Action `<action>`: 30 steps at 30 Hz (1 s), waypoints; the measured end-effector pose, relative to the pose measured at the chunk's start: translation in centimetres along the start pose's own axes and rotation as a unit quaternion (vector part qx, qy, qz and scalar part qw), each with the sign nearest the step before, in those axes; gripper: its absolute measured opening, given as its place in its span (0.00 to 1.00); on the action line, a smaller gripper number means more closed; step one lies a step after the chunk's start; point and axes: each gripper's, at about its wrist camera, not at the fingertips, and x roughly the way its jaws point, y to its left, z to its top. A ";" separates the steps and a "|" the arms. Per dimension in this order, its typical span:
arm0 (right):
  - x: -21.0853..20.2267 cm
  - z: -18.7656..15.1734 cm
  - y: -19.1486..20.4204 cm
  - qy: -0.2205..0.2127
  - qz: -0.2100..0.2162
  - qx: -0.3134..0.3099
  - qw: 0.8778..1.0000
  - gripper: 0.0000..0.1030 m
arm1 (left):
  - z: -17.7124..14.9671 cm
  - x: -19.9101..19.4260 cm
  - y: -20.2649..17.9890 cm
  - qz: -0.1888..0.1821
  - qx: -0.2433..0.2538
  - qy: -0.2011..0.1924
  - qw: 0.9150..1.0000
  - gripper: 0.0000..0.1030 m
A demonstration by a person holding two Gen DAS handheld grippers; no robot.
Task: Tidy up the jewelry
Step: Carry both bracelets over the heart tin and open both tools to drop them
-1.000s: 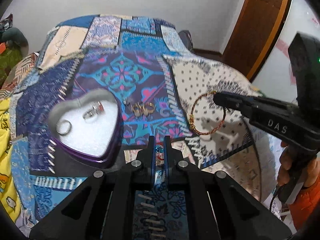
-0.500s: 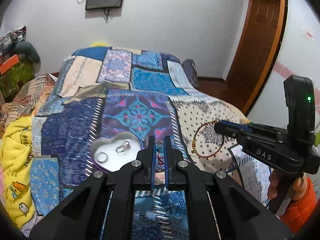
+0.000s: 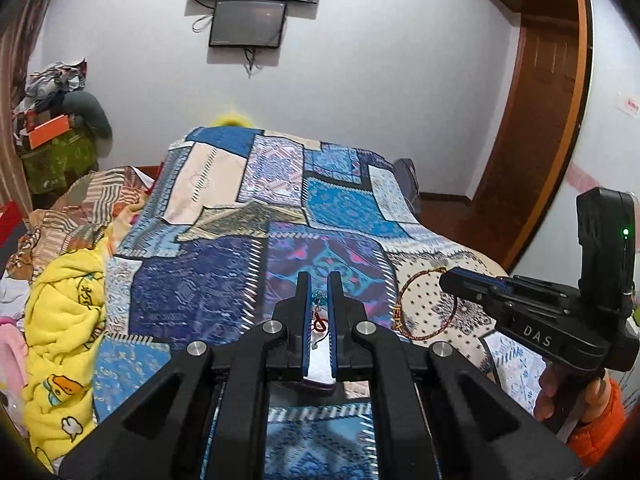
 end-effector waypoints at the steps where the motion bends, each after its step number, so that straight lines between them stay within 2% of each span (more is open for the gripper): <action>1: 0.1 0.1 0.2 0.000 0.002 0.000 1.000 0.07 | 0.1 0.0 0.3 0.001 -0.001 -0.001 1.000 0.05; 8: 2.1 0.4 2.0 0.010 0.024 -0.009 1.000 0.07 | 0.3 0.6 2.3 0.002 -0.010 -0.001 1.000 0.05; 18: 5.4 -0.5 3.6 0.048 0.048 -0.016 0.998 0.07 | -0.7 3.5 3.5 -0.011 -0.020 0.025 0.999 0.05; 30: 8.5 -1.8 3.4 0.086 0.046 -0.011 0.995 0.07 | -2.3 7.3 4.3 -0.013 -0.029 0.063 0.997 0.05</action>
